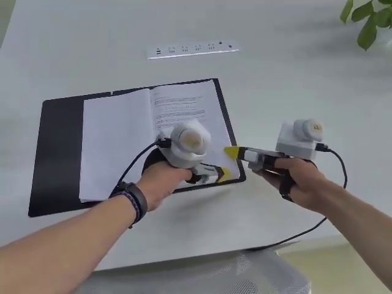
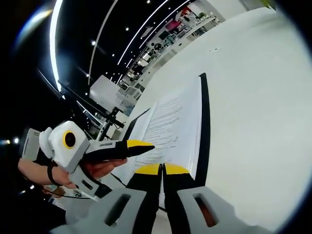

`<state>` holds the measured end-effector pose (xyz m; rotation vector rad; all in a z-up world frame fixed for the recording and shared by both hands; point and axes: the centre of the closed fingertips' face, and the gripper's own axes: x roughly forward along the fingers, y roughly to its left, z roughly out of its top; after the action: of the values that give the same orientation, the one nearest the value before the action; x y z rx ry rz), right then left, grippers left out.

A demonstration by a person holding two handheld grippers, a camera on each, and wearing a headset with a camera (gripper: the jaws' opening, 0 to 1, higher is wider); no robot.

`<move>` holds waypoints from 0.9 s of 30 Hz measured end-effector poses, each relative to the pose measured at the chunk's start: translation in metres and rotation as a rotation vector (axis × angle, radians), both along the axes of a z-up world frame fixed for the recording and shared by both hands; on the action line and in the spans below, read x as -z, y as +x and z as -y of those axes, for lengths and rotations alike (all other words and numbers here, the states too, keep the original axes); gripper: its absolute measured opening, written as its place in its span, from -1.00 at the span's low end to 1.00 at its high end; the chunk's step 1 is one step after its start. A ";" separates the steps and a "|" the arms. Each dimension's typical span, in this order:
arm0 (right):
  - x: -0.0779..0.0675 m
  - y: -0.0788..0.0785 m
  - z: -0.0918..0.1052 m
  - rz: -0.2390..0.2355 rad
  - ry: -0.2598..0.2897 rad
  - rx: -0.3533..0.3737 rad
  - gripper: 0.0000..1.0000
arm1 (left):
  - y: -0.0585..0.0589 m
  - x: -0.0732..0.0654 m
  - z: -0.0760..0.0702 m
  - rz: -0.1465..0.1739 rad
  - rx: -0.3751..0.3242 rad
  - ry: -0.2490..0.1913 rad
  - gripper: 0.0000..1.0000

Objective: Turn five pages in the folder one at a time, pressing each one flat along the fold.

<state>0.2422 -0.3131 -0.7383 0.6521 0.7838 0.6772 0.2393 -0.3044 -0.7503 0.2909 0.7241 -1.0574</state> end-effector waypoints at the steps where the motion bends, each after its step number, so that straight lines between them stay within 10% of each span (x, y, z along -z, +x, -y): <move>1: 0.000 0.000 0.000 -0.004 0.002 0.003 -1.00 | 0.001 -0.001 -0.001 0.002 -0.003 -0.001 0.29; 27: -0.020 -0.001 -0.015 0.014 0.011 -0.008 -1.00 | 0.008 -0.026 -0.058 0.041 -0.101 -0.019 0.31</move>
<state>0.2416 -0.2981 -0.7184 0.6537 0.7708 0.6927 0.2468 -0.2465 -0.7242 0.2561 0.6850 -0.9592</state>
